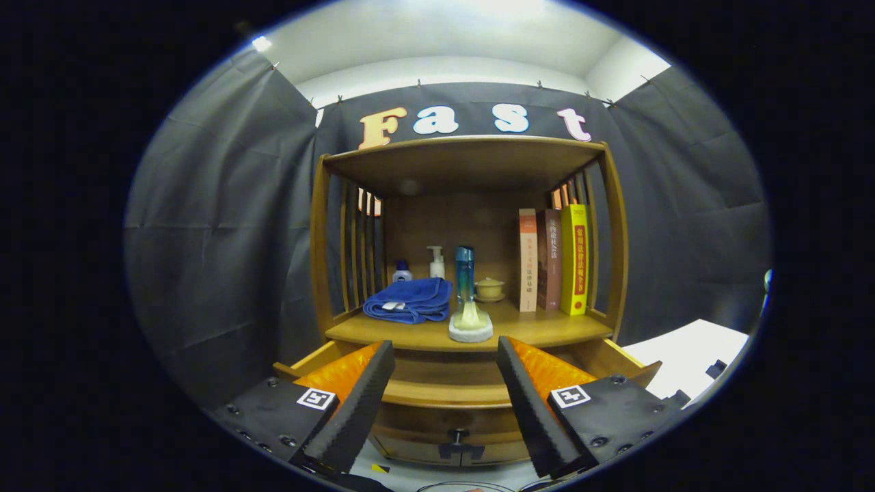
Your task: Pull open the drawer, take out the items inside it, and place them on the countertop above the cabinet.
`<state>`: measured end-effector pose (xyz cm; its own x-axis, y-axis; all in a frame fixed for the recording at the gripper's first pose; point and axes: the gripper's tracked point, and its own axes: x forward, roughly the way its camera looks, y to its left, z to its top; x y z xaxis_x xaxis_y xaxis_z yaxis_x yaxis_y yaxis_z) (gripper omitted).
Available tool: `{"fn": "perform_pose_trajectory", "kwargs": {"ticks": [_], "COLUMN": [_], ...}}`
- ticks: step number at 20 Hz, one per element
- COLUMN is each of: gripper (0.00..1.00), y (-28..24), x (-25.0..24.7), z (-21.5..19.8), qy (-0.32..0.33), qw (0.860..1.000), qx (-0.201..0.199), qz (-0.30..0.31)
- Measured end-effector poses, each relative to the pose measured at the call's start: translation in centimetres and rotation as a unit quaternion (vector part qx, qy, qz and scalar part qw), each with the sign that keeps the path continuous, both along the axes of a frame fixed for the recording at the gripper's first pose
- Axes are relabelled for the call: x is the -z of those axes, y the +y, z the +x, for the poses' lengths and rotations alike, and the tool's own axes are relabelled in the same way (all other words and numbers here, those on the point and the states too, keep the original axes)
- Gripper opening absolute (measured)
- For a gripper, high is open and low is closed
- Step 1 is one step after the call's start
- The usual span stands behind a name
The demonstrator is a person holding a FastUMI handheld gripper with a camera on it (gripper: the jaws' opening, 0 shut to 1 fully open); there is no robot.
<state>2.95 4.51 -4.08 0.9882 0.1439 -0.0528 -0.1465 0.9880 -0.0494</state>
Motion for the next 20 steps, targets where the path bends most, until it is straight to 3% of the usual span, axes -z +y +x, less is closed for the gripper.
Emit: {"fn": "perform_pose_trajectory", "kwargs": {"ticks": [11, 20], "gripper": [0.99, 0.99], "y": [-3.2, -0.6], "x": [8.5, 11.6], "z": [-2.5, -1.0], "qy": [0.034, 0.037], "qw": [0.999, 0.999], "qx": [0.035, 0.016], "qz": [0.014, -0.012]}}
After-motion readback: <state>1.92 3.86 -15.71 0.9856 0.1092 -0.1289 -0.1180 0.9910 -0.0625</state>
